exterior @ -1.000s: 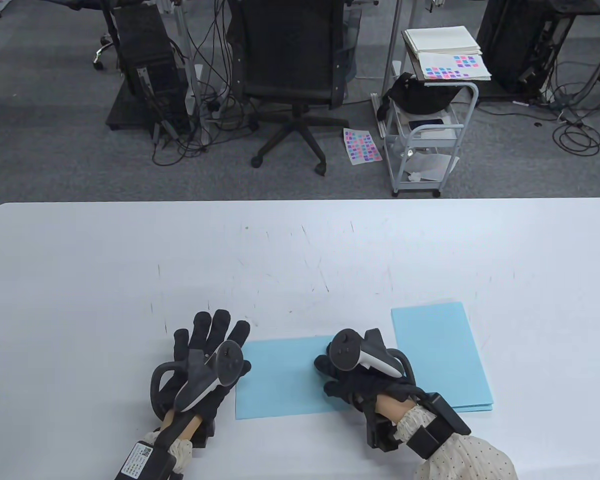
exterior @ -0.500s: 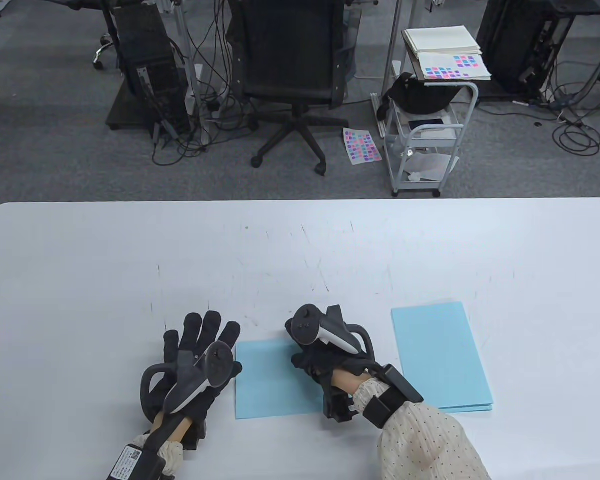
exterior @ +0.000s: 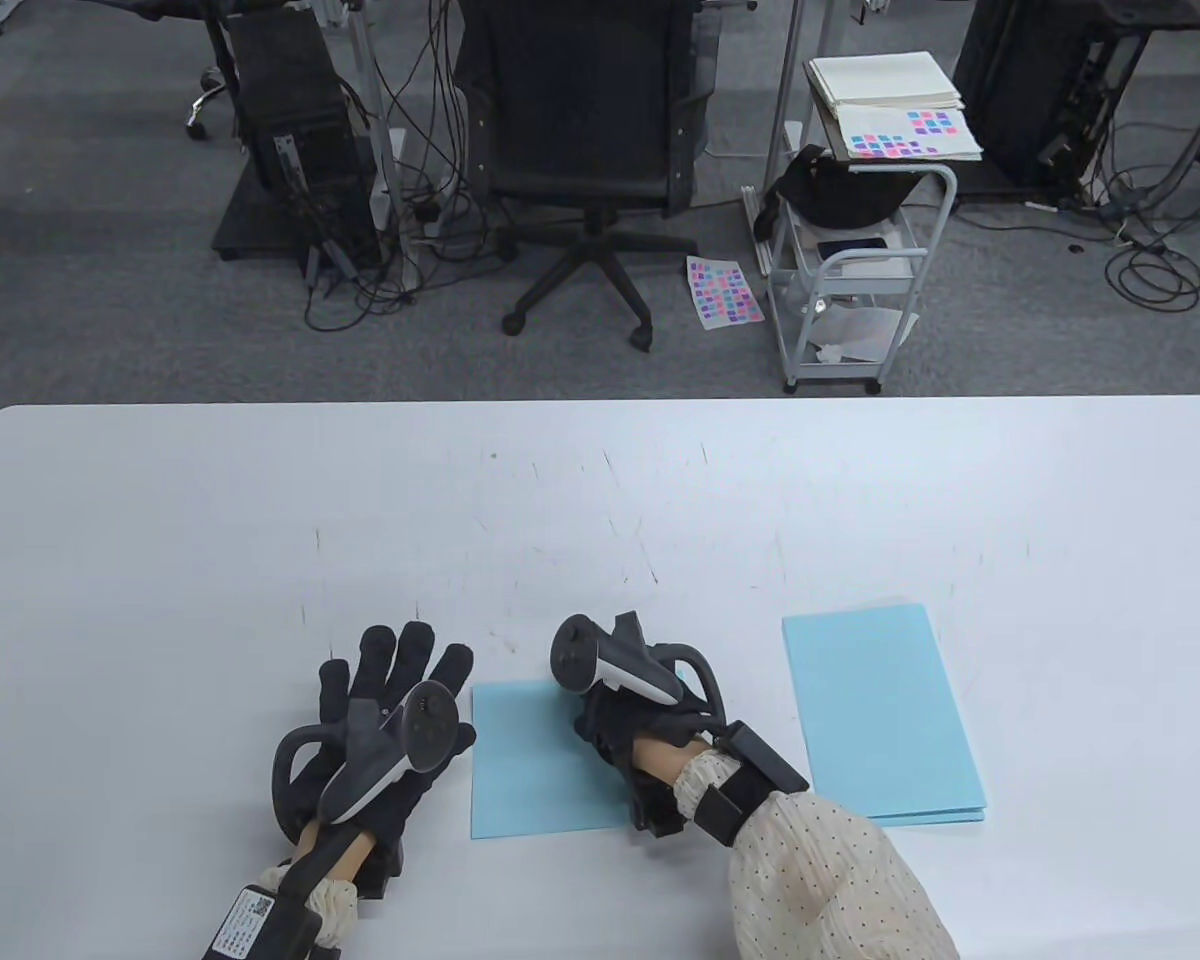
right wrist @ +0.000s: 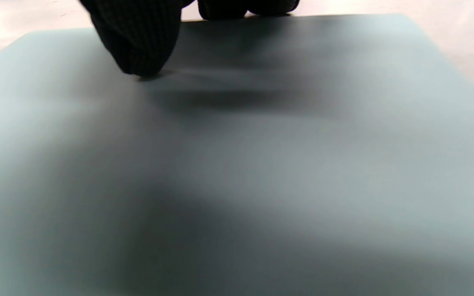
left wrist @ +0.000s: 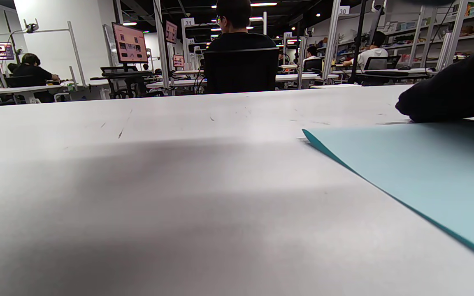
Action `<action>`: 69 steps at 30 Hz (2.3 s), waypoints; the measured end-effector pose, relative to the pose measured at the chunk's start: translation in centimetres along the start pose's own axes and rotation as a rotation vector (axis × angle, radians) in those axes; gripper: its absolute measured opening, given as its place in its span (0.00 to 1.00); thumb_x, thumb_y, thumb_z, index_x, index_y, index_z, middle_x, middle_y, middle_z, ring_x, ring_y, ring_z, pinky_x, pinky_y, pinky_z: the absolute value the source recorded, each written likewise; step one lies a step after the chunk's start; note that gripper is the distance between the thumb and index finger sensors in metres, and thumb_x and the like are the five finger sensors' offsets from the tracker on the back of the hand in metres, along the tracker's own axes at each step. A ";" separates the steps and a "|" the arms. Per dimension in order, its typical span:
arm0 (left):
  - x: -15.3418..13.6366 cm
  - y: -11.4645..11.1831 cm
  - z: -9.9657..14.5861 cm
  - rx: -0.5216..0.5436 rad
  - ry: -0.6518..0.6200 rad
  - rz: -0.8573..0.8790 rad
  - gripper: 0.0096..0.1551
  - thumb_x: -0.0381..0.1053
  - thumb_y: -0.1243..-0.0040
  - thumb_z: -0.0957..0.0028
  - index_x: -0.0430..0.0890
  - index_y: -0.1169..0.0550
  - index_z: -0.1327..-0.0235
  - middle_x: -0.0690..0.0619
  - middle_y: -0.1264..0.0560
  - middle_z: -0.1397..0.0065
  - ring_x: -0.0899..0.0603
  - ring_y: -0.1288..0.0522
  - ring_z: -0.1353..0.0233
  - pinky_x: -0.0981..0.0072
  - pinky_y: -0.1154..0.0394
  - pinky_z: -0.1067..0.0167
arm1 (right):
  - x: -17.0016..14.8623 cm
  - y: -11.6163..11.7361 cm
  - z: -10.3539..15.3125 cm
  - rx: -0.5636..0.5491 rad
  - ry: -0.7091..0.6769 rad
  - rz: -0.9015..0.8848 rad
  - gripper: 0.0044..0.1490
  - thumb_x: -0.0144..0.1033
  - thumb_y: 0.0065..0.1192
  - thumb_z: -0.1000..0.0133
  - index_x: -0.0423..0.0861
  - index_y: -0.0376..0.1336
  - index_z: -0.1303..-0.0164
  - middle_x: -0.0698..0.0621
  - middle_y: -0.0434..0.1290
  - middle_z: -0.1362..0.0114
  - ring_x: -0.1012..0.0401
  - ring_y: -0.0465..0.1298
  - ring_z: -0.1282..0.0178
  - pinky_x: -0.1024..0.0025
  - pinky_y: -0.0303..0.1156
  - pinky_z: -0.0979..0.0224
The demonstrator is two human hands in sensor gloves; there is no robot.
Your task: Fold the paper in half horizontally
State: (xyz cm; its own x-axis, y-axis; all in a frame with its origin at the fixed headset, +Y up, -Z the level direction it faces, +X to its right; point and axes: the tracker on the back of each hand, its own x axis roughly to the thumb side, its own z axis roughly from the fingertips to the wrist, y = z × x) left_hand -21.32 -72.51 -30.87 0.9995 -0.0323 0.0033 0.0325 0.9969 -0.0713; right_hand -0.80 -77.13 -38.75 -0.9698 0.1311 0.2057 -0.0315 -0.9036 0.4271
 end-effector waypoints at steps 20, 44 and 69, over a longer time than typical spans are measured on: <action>-0.8 0.1 -0.1 -0.005 0.005 0.009 0.45 0.72 0.50 0.62 0.78 0.49 0.28 0.67 0.57 0.13 0.47 0.58 0.11 0.39 0.54 0.15 | -0.3 -1.2 -1.8 0.068 0.030 -0.029 0.44 0.36 0.72 0.52 0.57 0.53 0.27 0.56 0.55 0.30 0.48 0.46 0.17 0.36 0.37 0.19; -0.9 0.1 0.0 0.003 -0.008 0.023 0.45 0.72 0.50 0.62 0.78 0.49 0.28 0.67 0.57 0.13 0.47 0.58 0.11 0.39 0.54 0.15 | -0.8 -2.8 0.4 -0.066 0.054 -0.012 0.30 0.34 0.62 0.48 0.58 0.63 0.34 0.56 0.74 0.42 0.50 0.61 0.20 0.40 0.47 0.19; -0.9 -0.2 0.2 -0.015 -0.009 0.033 0.45 0.72 0.50 0.62 0.78 0.49 0.28 0.67 0.57 0.13 0.47 0.58 0.11 0.39 0.54 0.15 | -16.6 -8.7 9.5 -0.495 0.392 -0.657 0.27 0.32 0.55 0.48 0.47 0.67 0.38 0.54 0.78 0.49 0.50 0.73 0.33 0.42 0.58 0.23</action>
State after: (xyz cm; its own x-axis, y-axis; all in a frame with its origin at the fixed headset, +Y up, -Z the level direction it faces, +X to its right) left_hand -22.23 -72.68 -30.62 1.0000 0.0015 0.0092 -0.0007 0.9963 -0.0863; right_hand 17.87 -67.62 -37.53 -0.7295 0.6156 -0.2983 -0.6196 -0.7794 -0.0932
